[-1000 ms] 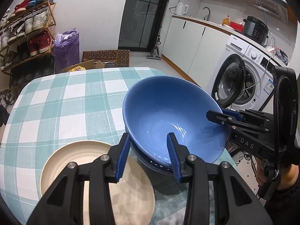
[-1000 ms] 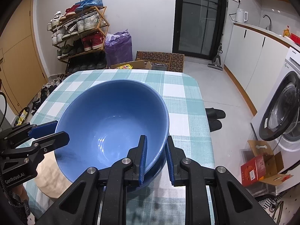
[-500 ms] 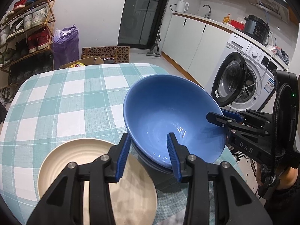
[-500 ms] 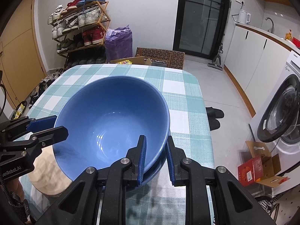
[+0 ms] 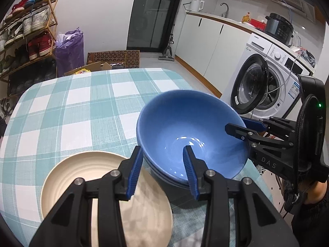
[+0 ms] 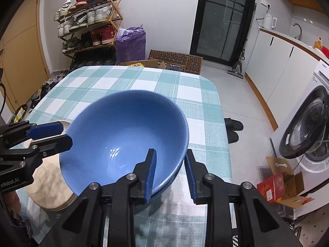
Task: Organize plates and bowls
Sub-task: 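Open both grippers and release the nested blue bowls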
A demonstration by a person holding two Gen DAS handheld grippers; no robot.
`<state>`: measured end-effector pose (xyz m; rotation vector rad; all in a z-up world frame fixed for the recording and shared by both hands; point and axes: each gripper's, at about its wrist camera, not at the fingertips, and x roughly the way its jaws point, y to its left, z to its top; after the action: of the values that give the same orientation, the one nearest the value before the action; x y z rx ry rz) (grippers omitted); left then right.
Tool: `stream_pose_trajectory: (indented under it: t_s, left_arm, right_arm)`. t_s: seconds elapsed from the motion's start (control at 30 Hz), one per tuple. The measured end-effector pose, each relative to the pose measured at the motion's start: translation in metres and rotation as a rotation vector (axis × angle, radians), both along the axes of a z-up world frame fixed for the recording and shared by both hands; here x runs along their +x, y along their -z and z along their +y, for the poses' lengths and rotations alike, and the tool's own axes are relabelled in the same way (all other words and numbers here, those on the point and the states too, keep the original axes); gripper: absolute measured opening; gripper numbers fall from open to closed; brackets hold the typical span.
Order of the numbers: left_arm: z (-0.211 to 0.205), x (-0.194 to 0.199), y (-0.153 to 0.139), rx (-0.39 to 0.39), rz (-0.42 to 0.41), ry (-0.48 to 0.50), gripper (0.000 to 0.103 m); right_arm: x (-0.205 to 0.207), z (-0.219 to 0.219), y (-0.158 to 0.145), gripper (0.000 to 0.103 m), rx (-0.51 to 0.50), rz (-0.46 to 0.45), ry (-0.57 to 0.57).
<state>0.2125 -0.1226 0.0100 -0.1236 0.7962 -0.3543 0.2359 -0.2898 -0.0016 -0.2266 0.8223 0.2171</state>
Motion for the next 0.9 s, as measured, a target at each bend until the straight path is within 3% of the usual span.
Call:
stream_pose_trajectory:
  t_s: [0.17,0.2,0.23,0.27,0.47,0.6,0.7,0.8,0.9]
  left_arm:
    - [0.003,0.001,-0.001,0.001,0.004,-0.011,0.042]
    - [0.004,0.001,0.0,0.0,0.008,-0.016,0.048]
    - [0.005,0.001,0.0,-0.001,0.01,-0.021,0.054]
    - [0.006,0.001,0.0,-0.004,0.011,-0.022,0.055]
    - [0.012,0.002,0.001,-0.023,0.023,-0.039,0.061]
    - [0.017,0.005,0.005,-0.033,0.04,-0.059,0.067]
    - [0.018,0.006,0.008,-0.037,0.043,-0.068,0.08]
    - [0.017,0.007,0.009,-0.036,0.041,-0.061,0.085]
    - [0.018,0.009,0.011,-0.042,0.041,-0.062,0.085]
  right_arm:
    - [-0.005,-0.009,-0.005,0.032,0.02,-0.014,0.009]
    - [-0.006,-0.011,-0.006,0.033,0.025,-0.015,0.012]
    - [-0.007,-0.013,-0.007,0.037,0.029,-0.014,0.014]
    - [-0.008,-0.016,-0.007,0.045,0.039,-0.013,0.015]
    - [-0.014,-0.026,-0.005,0.065,0.093,-0.005,0.019]
    - [-0.015,-0.031,-0.003,0.071,0.14,0.01,0.025]
    - [-0.015,-0.034,0.001,0.078,0.165,0.022,0.034]
    - [-0.014,-0.035,0.007,0.083,0.173,0.032,0.036]
    - [-0.012,-0.034,0.012,0.095,0.173,0.038,0.039]
